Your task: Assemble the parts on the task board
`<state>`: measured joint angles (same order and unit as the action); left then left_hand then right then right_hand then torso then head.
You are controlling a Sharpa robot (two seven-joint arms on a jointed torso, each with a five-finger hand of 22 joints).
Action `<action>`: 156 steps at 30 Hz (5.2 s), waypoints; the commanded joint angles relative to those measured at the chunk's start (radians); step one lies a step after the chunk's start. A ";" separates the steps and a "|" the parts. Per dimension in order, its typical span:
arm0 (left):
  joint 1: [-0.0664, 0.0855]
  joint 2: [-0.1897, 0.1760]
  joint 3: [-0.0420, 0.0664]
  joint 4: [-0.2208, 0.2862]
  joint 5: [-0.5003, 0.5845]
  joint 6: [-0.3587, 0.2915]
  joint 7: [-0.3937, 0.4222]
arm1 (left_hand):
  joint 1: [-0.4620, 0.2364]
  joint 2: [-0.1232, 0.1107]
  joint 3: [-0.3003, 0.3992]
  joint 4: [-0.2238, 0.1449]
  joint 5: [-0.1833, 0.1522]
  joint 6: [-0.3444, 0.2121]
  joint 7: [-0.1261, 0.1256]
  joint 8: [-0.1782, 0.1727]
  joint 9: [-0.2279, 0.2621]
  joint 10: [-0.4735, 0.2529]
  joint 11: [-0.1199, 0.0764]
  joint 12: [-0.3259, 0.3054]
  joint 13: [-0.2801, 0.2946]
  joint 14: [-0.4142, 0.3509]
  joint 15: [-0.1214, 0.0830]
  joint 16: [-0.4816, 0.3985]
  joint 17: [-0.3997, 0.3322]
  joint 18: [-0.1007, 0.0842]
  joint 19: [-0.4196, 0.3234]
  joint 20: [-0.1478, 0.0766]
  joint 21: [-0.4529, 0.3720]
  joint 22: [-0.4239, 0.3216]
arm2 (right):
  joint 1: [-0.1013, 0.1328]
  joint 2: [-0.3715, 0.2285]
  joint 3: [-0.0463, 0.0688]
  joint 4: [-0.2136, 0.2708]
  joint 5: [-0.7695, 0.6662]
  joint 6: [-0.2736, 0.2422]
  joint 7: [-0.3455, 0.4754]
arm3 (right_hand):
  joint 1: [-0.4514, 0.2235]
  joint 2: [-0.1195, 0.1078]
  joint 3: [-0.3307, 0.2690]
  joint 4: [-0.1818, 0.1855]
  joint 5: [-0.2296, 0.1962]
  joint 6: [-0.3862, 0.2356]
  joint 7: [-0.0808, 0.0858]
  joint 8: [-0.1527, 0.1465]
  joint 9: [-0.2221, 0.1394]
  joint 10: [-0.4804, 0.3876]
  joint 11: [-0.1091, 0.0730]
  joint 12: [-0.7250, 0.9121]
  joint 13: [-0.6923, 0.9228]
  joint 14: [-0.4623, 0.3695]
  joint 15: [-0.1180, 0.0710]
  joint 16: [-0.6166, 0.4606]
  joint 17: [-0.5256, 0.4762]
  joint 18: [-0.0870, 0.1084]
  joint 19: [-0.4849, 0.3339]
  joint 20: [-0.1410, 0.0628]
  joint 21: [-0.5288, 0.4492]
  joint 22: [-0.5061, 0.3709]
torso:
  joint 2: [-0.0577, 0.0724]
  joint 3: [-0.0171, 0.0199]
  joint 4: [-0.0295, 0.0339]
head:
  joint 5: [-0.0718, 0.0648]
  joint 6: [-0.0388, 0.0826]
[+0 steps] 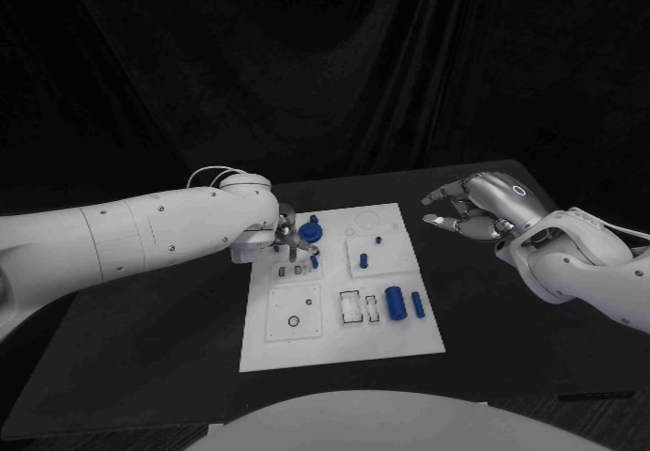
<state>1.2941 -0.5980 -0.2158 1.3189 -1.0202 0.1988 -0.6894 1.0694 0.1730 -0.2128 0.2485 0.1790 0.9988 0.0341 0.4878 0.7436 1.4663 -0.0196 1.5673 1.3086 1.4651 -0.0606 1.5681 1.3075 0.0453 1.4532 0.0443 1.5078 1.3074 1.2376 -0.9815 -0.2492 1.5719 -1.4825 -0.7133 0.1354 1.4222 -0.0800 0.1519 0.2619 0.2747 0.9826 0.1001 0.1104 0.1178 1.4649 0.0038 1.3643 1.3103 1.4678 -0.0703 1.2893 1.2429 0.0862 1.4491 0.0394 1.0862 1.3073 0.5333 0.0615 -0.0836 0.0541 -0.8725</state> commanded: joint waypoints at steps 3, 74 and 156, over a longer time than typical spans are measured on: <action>-0.003 0.005 0.001 0.002 0.000 0.000 0.023 | -0.016 0.001 0.009 0.001 -0.015 0.010 0.001 -0.006 0.007 0.104 -0.009 0.003 0.262 0.106 -0.009 0.003 0.263 -0.009 -0.003 0.000 -0.007 0.134 | -0.003 0.000 0.001 -0.002 0.000 -0.019 -0.007 | -0.001 0.002 0.006 -0.001 0.003 0.004 0.000 -0.005 -0.002 0.014 0.006 -0.006 0.063 0.047 0.009 -0.002 0.001 -0.001 -0.001 0.005 -0.003 0.150 | -0.003 -0.0001 -0.0004 | -0.003 0.000; -0.050 0.085 0.001 -0.098 0.000 -0.004 0.072 | -0.004 -0.001 0.080 -0.046 0.039 -0.015 0.010 -0.070 0.055 0.104 0.000 0.003 0.262 0.106 -0.001 0.003 0.263 0.000 -0.033 0.006 -0.033 0.107 | -0.006 -0.006 0.001 -0.007 0.004 -0.026 -0.003 | -0.003 -0.002 0.006 0.000 0.005 0.015 0.002 -0.004 -0.002 0.014 0.009 -0.008 0.060 0.047 0.012 -0.003 -0.002 -0.001 -0.001 0.007 -0.005 0.150 | -0.008 0.0054 -0.0007 | -0.029 0.000; -0.065 -0.011 0.001 -0.021 0.000 -0.145 0.029 | -0.118 -0.159 0.749 -0.346 0.231 0.009 0.013 -0.220 0.207 0.104 -0.001 0.003 0.262 0.106 -0.003 0.003 0.263 0.001 -0.028 0.005 -0.059 0.130 | -0.016 -0.017 0.001 -0.013 0.005 -0.021 -0.021 | 0.021 -0.006 0.017 -0.016 -0.006 0.033 0.003 -0.008 -0.005 0.014 0.011 -0.009 0.058 0.048 0.014 0.002 0.000 -0.001 0.000 0.011 0.000 0.151 | -0.011 0.0078 0.0023 | 0.003 0.000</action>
<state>1.2315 -0.6079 -0.2160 1.2919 -1.0212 0.0917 -0.6524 0.9599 0.0110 0.4848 -0.0547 0.4132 1.0141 0.0502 0.2709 0.9495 1.4663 -0.0194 1.5672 1.3083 1.4687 -0.0640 1.5681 1.3073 0.0453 1.4244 0.0518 1.4542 1.3073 1.2250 -0.9965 -0.2493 1.5595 -1.4762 -0.7213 0.1330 1.4370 -0.0865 0.1657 0.2481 0.2745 1.0092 0.1054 0.1062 0.1139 1.4685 0.0073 1.3606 1.3099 1.4670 -0.0642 1.2893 1.2437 0.0863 1.4526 0.0429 1.0862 1.3075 0.5215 0.0685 -0.0827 0.0558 -0.8725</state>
